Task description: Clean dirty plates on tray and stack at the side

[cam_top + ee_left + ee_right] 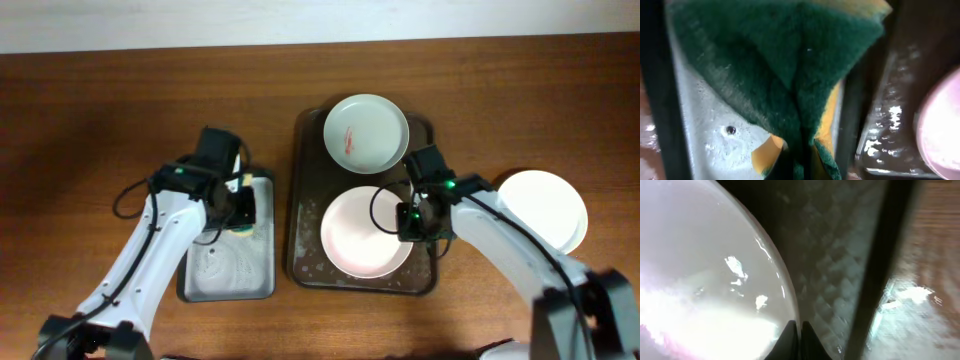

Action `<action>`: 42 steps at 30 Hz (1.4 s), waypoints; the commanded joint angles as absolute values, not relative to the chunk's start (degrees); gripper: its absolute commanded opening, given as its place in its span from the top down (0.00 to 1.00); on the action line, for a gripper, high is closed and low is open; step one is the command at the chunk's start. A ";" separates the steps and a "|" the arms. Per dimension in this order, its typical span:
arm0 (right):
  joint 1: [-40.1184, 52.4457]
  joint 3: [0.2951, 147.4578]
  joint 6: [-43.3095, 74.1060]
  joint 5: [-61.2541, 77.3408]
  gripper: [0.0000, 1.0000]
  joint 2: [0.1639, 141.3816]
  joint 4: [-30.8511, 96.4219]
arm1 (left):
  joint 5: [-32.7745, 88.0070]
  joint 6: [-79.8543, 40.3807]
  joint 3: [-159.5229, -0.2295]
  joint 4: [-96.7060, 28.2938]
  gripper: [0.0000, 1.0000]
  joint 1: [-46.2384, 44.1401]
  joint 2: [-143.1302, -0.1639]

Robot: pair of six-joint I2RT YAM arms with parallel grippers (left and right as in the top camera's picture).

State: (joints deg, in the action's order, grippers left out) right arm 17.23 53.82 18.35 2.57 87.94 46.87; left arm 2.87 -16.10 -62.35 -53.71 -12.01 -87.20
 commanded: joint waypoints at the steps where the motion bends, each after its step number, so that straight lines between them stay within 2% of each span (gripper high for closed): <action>1: 16.88 53.34 17.32 0.78 0.96 79.09 49.01 | 10.37 -11.81 -52.97 -48.14 0.97 -7.05 -86.80; 3: 16.88 53.32 17.21 0.75 0.96 74.72 50.00 | 10.98 -11.81 -51.55 -47.29 0.80 -5.37 -86.80; 5: 17.04 53.32 15.84 -0.27 0.96 70.52 50.61 | 13.82 -9.87 -53.04 -47.66 0.55 -4.10 -85.93; 8: 19.55 53.32 15.86 -8.54 0.96 65.65 50.85 | 18.96 -6.63 -57.30 -50.37 0.10 -2.87 -81.93; 9: 21.37 53.32 15.86 -12.51 0.96 63.99 50.81 | 19.38 -6.46 -58.59 -51.55 0.00 -2.83 -80.25; 16: 39.66 53.32 15.90 -38.37 0.96 61.49 50.78 | 20.38 -6.52 -59.90 -54.19 0.00 -2.83 -68.86; 20: 51.86 53.32 16.53 -58.33 0.96 62.26 50.81 | 20.16 -6.52 -59.90 -54.17 0.00 -2.83 -67.81; 22: 55.20 53.32 16.51 -62.33 0.96 62.24 50.81 | 20.16 -6.52 -59.90 -54.17 0.00 -2.83 -67.79; 31: 64.69 53.32 16.45 -69.93 0.96 62.24 50.85 | 20.16 -6.52 -59.90 -54.17 0.00 -2.83 -67.79; 42: 64.97 53.32 9.76 -72.53 0.96 62.24 50.83 | 20.16 -6.52 -59.90 -54.17 0.00 -2.83 -67.79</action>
